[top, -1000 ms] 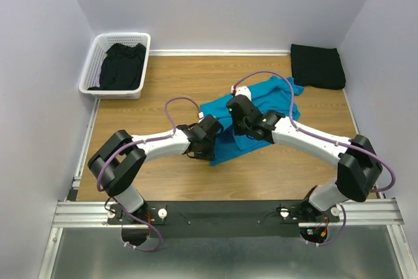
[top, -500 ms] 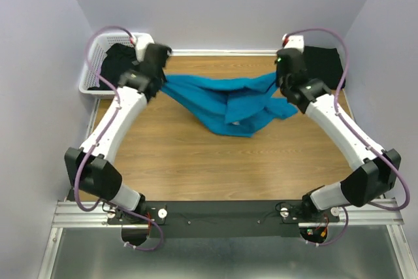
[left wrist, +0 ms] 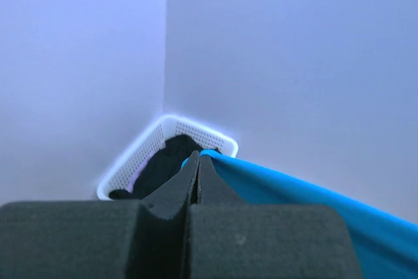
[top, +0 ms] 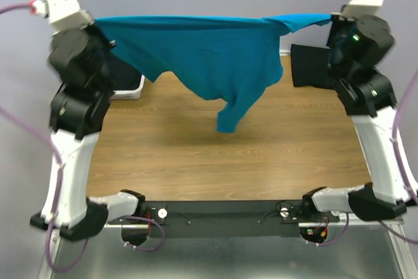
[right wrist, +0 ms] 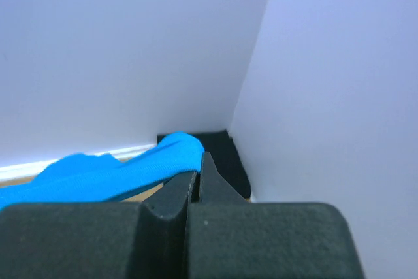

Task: Fold and stack the t-shirts
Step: Flatten the tshirt out

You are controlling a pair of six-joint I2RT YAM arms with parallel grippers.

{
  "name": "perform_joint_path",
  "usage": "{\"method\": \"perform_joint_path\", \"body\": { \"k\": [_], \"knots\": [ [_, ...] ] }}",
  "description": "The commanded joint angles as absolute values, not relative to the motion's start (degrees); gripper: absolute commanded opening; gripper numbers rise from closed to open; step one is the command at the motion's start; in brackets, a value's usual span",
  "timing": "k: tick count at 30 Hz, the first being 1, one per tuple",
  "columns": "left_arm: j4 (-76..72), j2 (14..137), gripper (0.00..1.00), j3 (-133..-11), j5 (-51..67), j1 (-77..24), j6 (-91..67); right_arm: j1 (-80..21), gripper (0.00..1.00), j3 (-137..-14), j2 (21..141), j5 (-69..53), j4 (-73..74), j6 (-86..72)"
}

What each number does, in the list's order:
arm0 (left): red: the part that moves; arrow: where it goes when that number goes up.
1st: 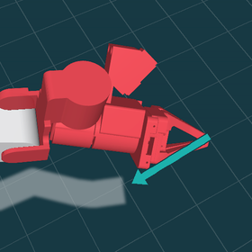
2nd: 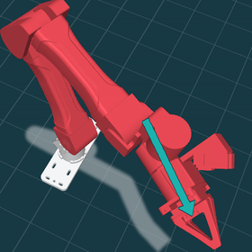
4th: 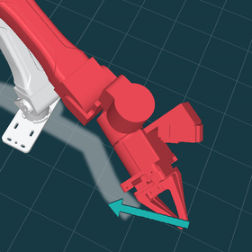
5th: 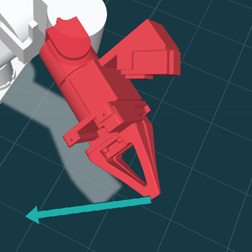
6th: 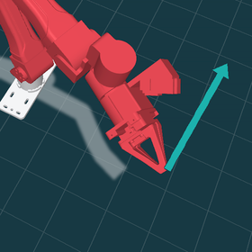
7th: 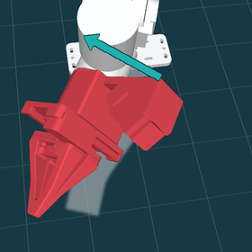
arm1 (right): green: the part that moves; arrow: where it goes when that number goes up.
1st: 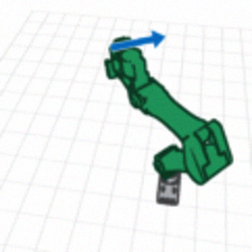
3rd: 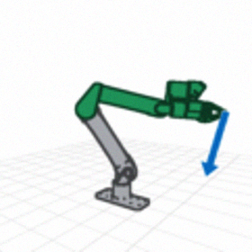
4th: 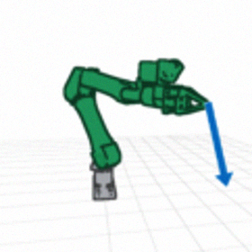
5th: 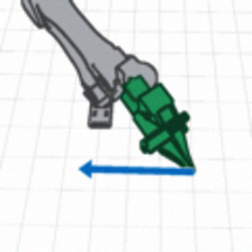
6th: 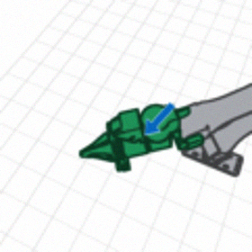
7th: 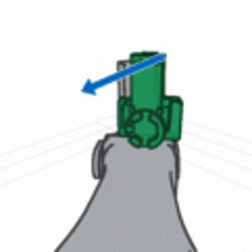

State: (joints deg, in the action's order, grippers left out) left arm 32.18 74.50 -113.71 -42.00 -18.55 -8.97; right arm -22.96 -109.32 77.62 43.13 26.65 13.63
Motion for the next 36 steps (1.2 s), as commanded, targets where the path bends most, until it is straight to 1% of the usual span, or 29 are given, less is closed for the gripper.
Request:
{"method": "perform_joint_path", "body": {
  "k": [1,2,3,5,9,14,18,22,23,24,28,30,31,33,34,36],
  "knots": [
    [20.67,60.86,0.00,-106.89,-43.43,-18.37,-1.67,-22.68,0.01,-105.58,68.14,42.11,24.09,18.20],
    [19.70,58.91,0.00,-104.18,-41.16,-18.37,-1.58,-22.68,0.01,-104.51,64.11,39.32,23.82,18.37],
    [18.99,55.75,0.00,-103.11,-40.09,-18.37,-1.67,-22.68,0.00,-103.54,62.33,37.90,23.64,18.46],
    [19.33,53.36,0.00,-101.44,-37.63,-18.37,-1.93,-22.68,0.01,-100.91,57.51,35.70,23.55,17.76],
    [20.39,49.75,0.00,-100.20,-34.11,-18.37,-1.58,-22.76,0.00,-98.88,52.75,34.19,23.64,18.54],
    [23.64,51.50,0.00,-101.95,-31.73,-18.46,-1.06,-22.68,0.00,-98.26,53.08,33.05,23.99,21.61],
    [22.86,55.10,0.00,-98.18,-32.34,-18.37,-0.26,-22.68,0.00,-96.33,57.91,35.85,23.99,23.81],
    [19.96,63.88,0.00,-91.43,-32.87,-18.37,1.67,-22.76,0.01,-93.00,68.08,39.27,22.95,28.98],
    [18.91,65.81,0.00,-90.10,-32.96,-18.37,2.02,-22.68,0.01,-92.12,68.11,39.29,21.81,29.00],
    [16.55,67.92,0.00,-88.70,-33.22,-18.28,2.37,-22.68,0.00,-91.15,72.38,40.16,20.49,31.53],
    [11.17,83.29,0.00,-84.82,-33.92,-16.79,1.76,-20.84,0.01,-82.12,82.33,37.37,7.17,36.12],
    [9.94,89.09,0.00,-85.69,-33.49,-15.82,0.62,-19.26,0.01,-79.99,86.29,35.52,3.09,35.77],
    [9.76,95.04,0.00,-87.61,-32.44,-15.39,0.18,-17.86,0.01,-79.63,91.27,34.81,0.55,35.60],
    [9.93,101.04,0.00,-90.51,-31.91,-14.33,0.26,-16.79,0.01,-79.01,96.39,34.45,-3.50,35.77],
    [10.02,106.82,0.00,-92.01,-32.08,-14.24,-1.13,-16.18,0.00,-78.93,100.77,34.11,-6.47,36.12],
    [10.63,114.47,0.00,-97.10,-31.64,-13.89,-1.49,-15.65,0.01,-77.97,106.66,33.05,-12.09,38.13]
  ]
}}
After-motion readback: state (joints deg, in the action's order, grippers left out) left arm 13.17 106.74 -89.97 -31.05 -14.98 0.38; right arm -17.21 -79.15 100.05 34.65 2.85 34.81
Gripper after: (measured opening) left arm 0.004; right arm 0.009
